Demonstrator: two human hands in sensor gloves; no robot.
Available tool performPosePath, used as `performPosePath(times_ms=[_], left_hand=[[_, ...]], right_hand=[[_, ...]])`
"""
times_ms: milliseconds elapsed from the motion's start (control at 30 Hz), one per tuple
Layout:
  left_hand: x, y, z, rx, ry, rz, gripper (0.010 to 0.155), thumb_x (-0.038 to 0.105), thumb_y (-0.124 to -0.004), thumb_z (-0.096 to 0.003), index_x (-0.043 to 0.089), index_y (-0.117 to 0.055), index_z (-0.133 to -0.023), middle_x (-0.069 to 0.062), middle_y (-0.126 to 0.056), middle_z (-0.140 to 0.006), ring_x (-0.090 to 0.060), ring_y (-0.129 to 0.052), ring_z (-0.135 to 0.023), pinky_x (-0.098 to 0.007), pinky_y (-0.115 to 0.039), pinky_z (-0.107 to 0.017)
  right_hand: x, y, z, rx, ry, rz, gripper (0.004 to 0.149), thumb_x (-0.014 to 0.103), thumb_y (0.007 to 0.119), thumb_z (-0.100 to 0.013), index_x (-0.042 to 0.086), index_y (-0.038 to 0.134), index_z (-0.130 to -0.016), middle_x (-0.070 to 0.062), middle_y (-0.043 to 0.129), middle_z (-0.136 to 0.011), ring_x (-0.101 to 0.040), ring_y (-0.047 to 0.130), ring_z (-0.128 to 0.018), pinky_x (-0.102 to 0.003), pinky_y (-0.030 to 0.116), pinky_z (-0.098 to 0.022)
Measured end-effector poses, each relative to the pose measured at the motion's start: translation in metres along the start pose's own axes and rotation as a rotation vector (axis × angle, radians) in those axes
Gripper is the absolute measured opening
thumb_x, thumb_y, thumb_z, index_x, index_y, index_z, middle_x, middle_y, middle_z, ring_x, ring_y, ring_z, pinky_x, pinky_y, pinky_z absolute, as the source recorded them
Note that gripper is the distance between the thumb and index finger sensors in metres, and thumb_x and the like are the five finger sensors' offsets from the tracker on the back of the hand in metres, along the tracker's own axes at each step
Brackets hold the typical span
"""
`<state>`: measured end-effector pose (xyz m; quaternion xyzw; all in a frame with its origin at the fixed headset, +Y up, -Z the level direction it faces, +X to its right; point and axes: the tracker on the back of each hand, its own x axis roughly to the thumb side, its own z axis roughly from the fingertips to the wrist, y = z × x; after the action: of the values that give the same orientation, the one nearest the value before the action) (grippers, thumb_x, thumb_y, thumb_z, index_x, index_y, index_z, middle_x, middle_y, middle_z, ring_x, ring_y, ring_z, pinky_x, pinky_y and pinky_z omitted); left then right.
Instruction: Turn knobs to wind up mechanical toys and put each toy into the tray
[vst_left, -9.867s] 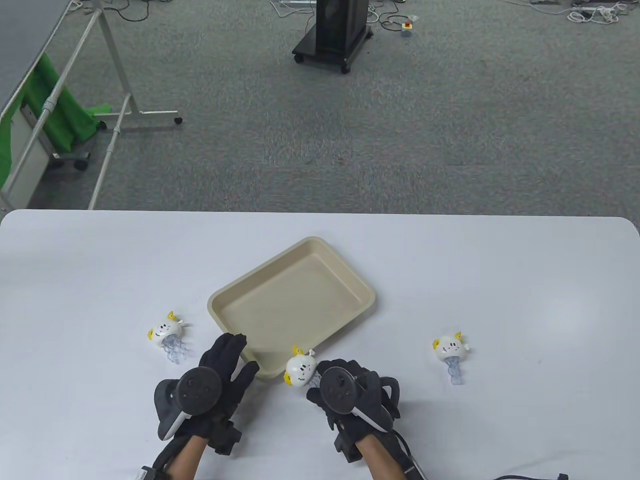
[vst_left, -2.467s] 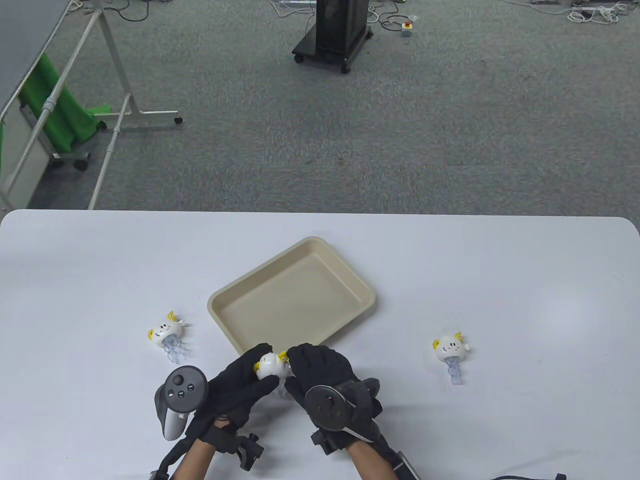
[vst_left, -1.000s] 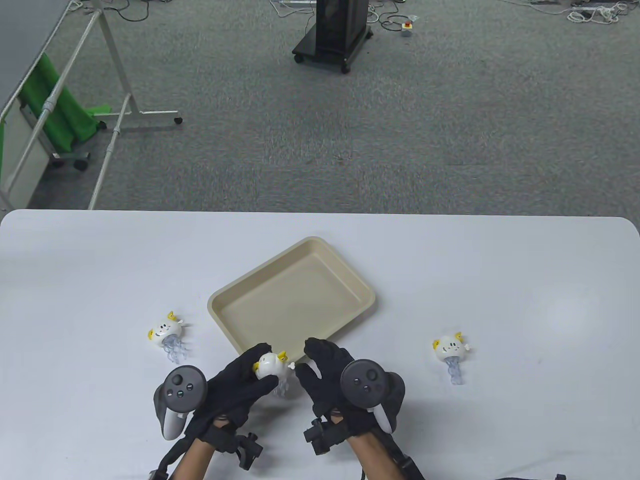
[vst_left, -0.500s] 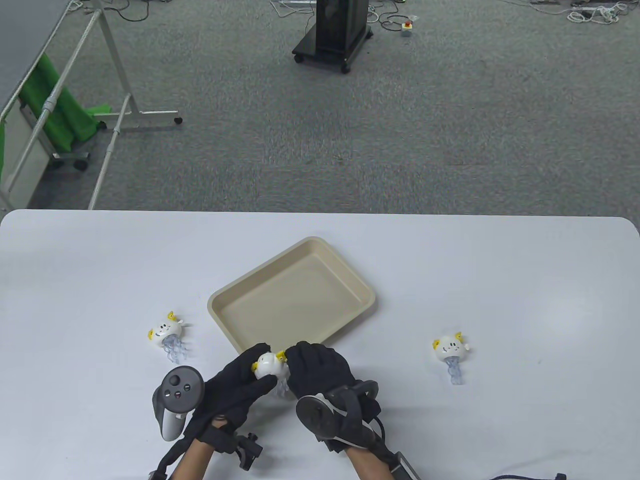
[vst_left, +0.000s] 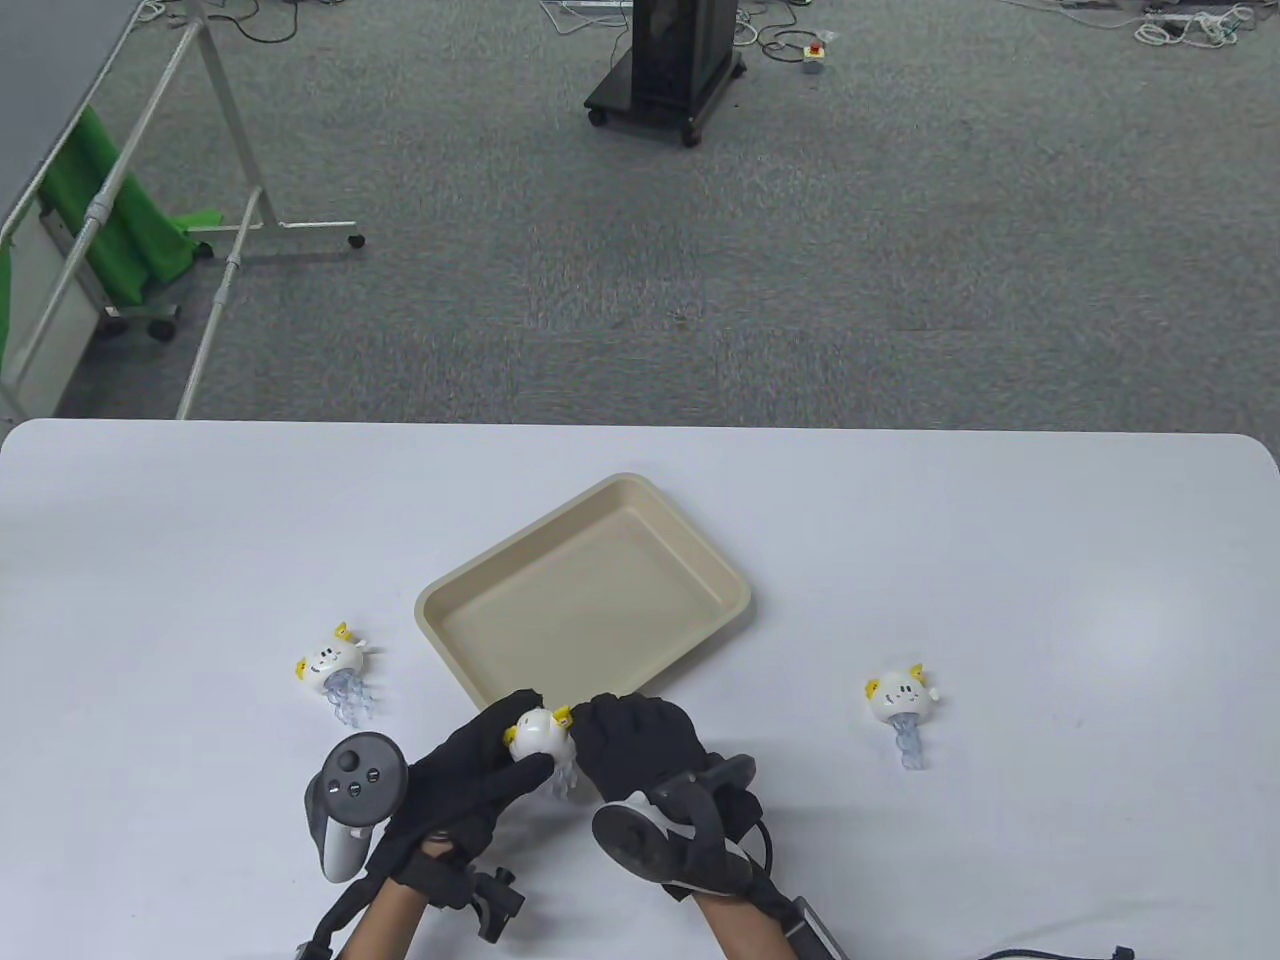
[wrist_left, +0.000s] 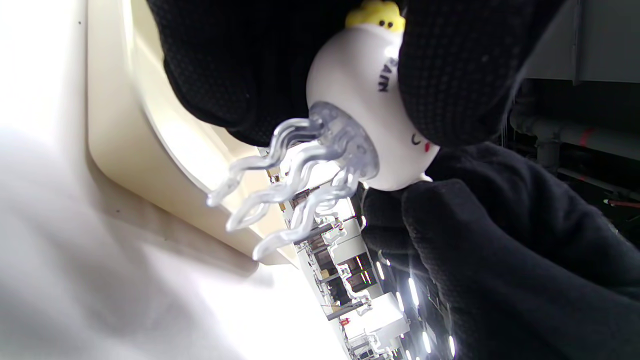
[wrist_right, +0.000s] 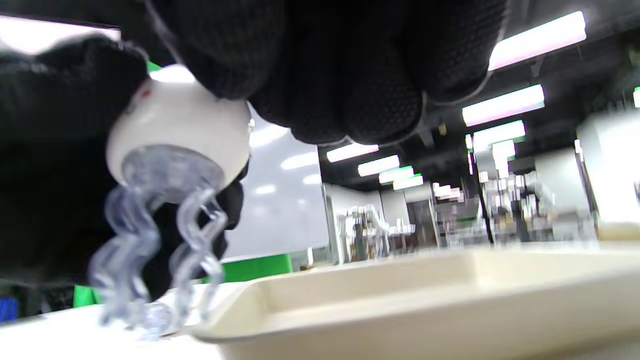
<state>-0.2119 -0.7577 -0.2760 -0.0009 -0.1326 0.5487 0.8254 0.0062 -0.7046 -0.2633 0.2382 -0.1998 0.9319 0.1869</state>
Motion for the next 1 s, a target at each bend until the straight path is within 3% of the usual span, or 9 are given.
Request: performPosePath(times_ms=[167, 367, 500, 567, 733, 867, 1000], left_hand=[[0.001, -0.002, -0.001, -0.030, -0.017, -0.012, 0.076, 0.046, -0.091, -0.0395, 0.014, -0.076, -0.107, -0.011, -0.087, -0.097, -0.037, -0.096, -0.083, -0.044, -0.087, -0.062], [0.006, -0.007, -0.001, -0.050, -0.037, -0.049, 0.076, 0.045, -0.091, -0.0395, 0.015, -0.075, -0.107, -0.011, -0.086, -0.098, -0.037, -0.095, -0.084, -0.044, -0.087, -0.063], [0.009, -0.011, -0.001, -0.056, -0.056, -0.130, 0.076, 0.045, -0.091, -0.0395, 0.016, -0.074, -0.108, -0.010, -0.086, -0.099, -0.035, -0.095, -0.085, -0.044, -0.086, -0.063], [0.010, -0.013, -0.001, -0.061, -0.064, -0.156, 0.076, 0.045, -0.091, -0.0394, 0.016, -0.074, -0.108, -0.010, -0.086, -0.099, -0.035, -0.095, -0.085, -0.043, -0.087, -0.063], [0.013, -0.014, -0.001, -0.058, -0.069, -0.163, 0.076, 0.046, -0.091, -0.0398, 0.017, -0.074, -0.108, -0.009, -0.085, -0.099, -0.034, -0.095, -0.085, -0.043, -0.086, -0.064], [0.019, -0.007, -0.003, 0.001, -0.071, -0.201, 0.076, 0.047, -0.091, -0.0405, 0.017, -0.074, -0.108, -0.008, -0.086, -0.099, -0.033, -0.096, -0.085, -0.042, -0.087, -0.063], [0.031, 0.005, -0.010, 0.062, -0.042, -0.211, 0.077, 0.050, -0.089, -0.0429, 0.017, -0.071, -0.110, -0.008, -0.084, -0.101, -0.032, -0.095, -0.087, -0.041, -0.086, -0.065]], right_hand=[[-0.025, 0.000, -0.007, 0.089, 0.166, -0.365, 0.042, 0.037, 0.078, -0.042, 0.012, 0.087, -0.074, -0.013, 0.096, -0.067, -0.030, 0.096, -0.051, -0.048, 0.082, -0.045], [-0.053, 0.014, -0.003, 0.170, 0.481, -0.751, 0.040, 0.038, 0.081, -0.042, 0.005, 0.091, -0.062, -0.014, 0.100, -0.048, -0.028, 0.099, -0.032, -0.046, 0.085, -0.030], [-0.063, 0.032, 0.010, 0.256, 0.844, -0.988, 0.039, 0.039, 0.079, -0.042, 0.003, 0.090, -0.053, -0.011, 0.100, -0.034, -0.023, 0.098, -0.017, -0.042, 0.085, -0.017], [-0.063, 0.036, 0.016, 0.275, 0.939, -1.043, 0.038, 0.039, 0.078, -0.043, 0.004, 0.088, -0.053, -0.009, 0.099, -0.033, -0.021, 0.097, -0.015, -0.041, 0.085, -0.015], [-0.064, 0.034, 0.017, 0.271, 0.916, -1.038, 0.039, 0.040, 0.076, -0.043, 0.005, 0.088, -0.053, -0.008, 0.099, -0.033, -0.020, 0.097, -0.015, -0.040, 0.085, -0.016], [-0.063, 0.031, 0.013, 0.270, 0.795, -1.061, 0.042, 0.043, 0.074, -0.045, 0.007, 0.085, -0.064, -0.010, 0.097, -0.048, -0.026, 0.097, -0.030, -0.044, 0.083, -0.027], [-0.061, 0.025, 0.012, 0.181, 0.769, -1.043, 0.052, 0.048, 0.075, -0.044, 0.007, 0.083, -0.073, -0.014, 0.095, -0.060, -0.032, 0.096, -0.042, -0.049, 0.081, -0.035]])
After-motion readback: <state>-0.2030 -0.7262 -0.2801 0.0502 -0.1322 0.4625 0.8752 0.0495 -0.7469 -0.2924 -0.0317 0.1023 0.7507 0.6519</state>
